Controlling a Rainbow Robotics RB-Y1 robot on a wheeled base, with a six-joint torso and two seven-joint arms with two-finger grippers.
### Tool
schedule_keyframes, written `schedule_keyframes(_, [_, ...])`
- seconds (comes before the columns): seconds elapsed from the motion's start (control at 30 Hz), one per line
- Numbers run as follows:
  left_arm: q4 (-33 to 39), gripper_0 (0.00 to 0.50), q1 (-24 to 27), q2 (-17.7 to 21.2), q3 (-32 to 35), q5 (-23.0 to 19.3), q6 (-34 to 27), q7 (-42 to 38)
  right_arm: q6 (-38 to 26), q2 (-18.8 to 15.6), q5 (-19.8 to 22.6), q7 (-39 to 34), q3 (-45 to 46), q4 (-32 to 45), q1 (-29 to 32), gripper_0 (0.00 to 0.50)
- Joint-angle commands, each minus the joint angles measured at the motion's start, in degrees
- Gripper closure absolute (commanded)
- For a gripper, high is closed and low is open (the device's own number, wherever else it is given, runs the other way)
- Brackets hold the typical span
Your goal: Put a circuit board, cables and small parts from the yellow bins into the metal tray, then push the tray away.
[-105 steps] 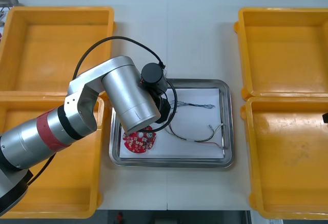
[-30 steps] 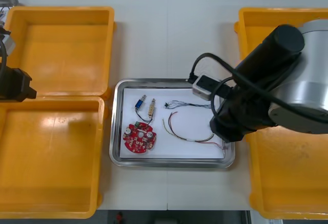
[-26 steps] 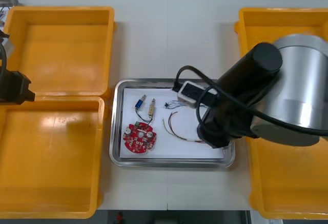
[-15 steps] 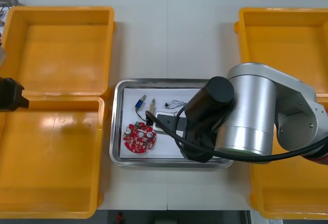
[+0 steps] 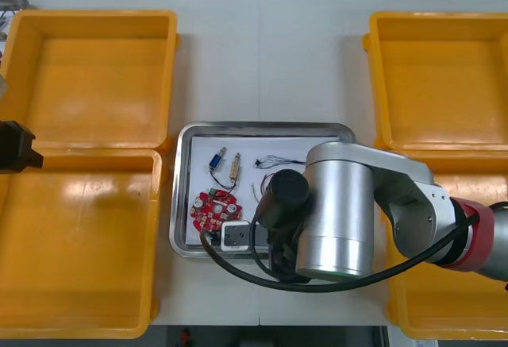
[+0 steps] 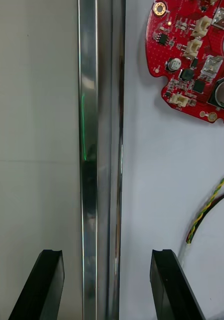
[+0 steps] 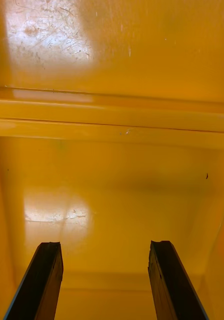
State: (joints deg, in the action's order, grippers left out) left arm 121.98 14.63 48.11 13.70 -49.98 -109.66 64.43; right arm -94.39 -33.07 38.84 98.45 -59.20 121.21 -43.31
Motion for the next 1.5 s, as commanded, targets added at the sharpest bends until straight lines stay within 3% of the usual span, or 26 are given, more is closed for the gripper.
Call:
schedule_keyframes(0.03, [1.1, 0.000, -0.8, 0.3, 1.7, -0.5, -0.3, 5.6, 0.4, 2.7, -3.9, -1.1, -4.0, 0.3, -1.5, 0.000])
schedule_keyframes(0.47, [1.1, 0.000, -0.8, 0.3, 1.7, -0.5, -0.3, 5.6, 1.0, 6.5, -8.3, -1.6, -5.5, -4.7, 1.5, 0.000])
schedule_keyframes(0.8, [1.1, 0.000, -0.8, 0.3, 1.7, -0.5, -0.3, 5.6, 3.7, 6.9, -12.6, -1.8, -8.3, -7.3, 2.0, 0.000])
schedule_keyframes(1.0, [1.1, 0.000, -0.8, 0.3, 1.7, -0.5, -0.3, 5.6, 3.6, 7.0, -12.6, -1.9, -8.3, -7.4, 2.0, 0.000])
schedule_keyframes(1.07, [1.1, 0.000, -0.8, 0.3, 1.7, -0.5, -0.3, 5.6, 3.6, 7.0, -12.6, -1.9, -8.3, -7.3, 2.0, 0.167])
schedule_keyframes(1.1, [1.1, 0.000, -0.8, 0.3, 1.7, -0.5, -0.3, 5.6, 3.6, 7.0, -12.7, -2.1, -8.3, -7.4, 2.0, 0.301])
schedule_keyframes(1.13, [1.1, 0.000, -0.8, 0.3, 1.7, -0.5, -0.3, 5.6, 3.6, 7.0, -12.8, -2.2, -8.3, -7.4, 1.9, 0.368])
schedule_keyframes(1.23, [1.1, 0.000, -0.8, 0.3, 1.7, -0.5, -0.3, 5.6, 3.6, 7.0, -13.8, -2.3, -8.3, -7.1, 2.0, 0.445])
schedule_keyframes(1.5, [1.1, 0.000, -0.8, 0.3, 1.7, -0.5, -0.3, 5.6, 3.6, 6.8, -15.7, -2.4, -8.3, -6.7, 1.6, 0.500])
